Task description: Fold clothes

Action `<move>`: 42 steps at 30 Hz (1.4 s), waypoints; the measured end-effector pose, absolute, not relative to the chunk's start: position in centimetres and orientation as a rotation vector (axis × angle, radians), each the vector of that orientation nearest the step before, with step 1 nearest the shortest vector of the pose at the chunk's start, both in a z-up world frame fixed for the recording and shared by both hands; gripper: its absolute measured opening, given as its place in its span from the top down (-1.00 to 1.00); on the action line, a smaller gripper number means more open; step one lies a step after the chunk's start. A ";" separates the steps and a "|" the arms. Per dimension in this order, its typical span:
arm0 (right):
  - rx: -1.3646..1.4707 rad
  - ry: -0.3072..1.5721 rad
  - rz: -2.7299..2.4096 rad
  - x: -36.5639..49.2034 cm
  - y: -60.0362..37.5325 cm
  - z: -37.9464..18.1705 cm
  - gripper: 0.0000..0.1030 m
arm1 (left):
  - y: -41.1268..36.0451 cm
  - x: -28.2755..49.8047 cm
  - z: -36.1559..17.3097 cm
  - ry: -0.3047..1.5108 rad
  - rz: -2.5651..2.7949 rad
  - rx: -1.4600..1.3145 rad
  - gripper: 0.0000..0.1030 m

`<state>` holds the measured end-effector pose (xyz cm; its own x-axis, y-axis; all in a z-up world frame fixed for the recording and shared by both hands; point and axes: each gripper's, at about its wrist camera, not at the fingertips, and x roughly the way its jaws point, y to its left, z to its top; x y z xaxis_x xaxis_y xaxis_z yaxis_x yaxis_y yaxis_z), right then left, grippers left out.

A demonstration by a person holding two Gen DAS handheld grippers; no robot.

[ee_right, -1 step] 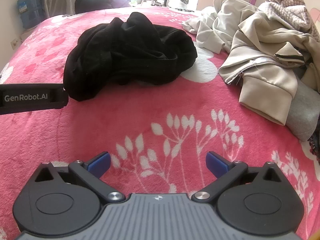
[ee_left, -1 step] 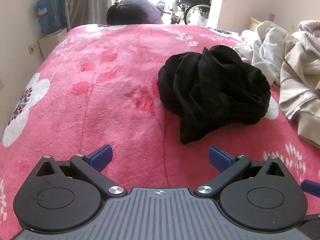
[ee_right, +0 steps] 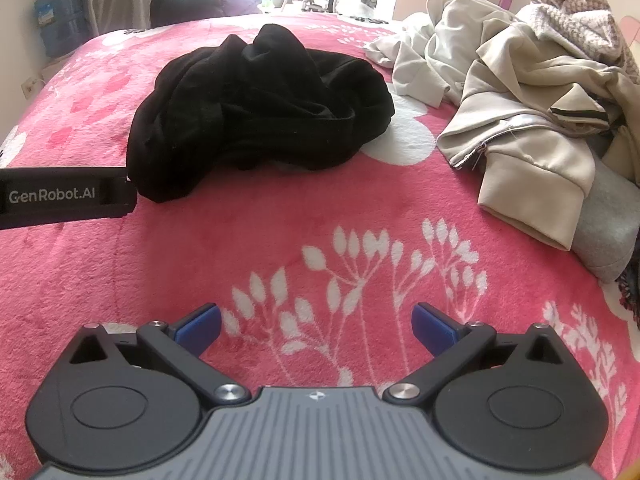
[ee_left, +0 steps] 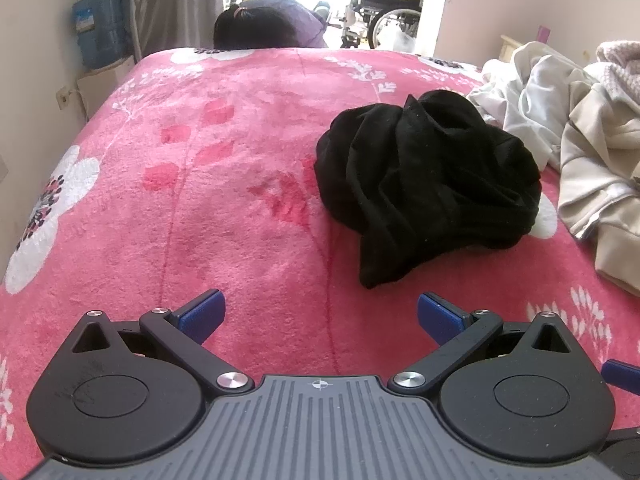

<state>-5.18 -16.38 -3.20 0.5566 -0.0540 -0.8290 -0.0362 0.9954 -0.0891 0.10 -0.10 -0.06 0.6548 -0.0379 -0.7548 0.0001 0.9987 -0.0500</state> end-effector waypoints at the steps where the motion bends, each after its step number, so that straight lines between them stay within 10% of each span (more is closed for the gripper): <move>1: -0.099 0.982 -0.010 -5.2 -16.4 -3.2 -1.00 | -0.2 0.2 -0.1 0.861 -0.020 -0.041 -1.00; 42: -0.095 0.994 -0.009 -4.9 -16.7 -2.8 -1.00 | -0.6 -0.2 -0.6 0.880 0.014 0.020 -1.00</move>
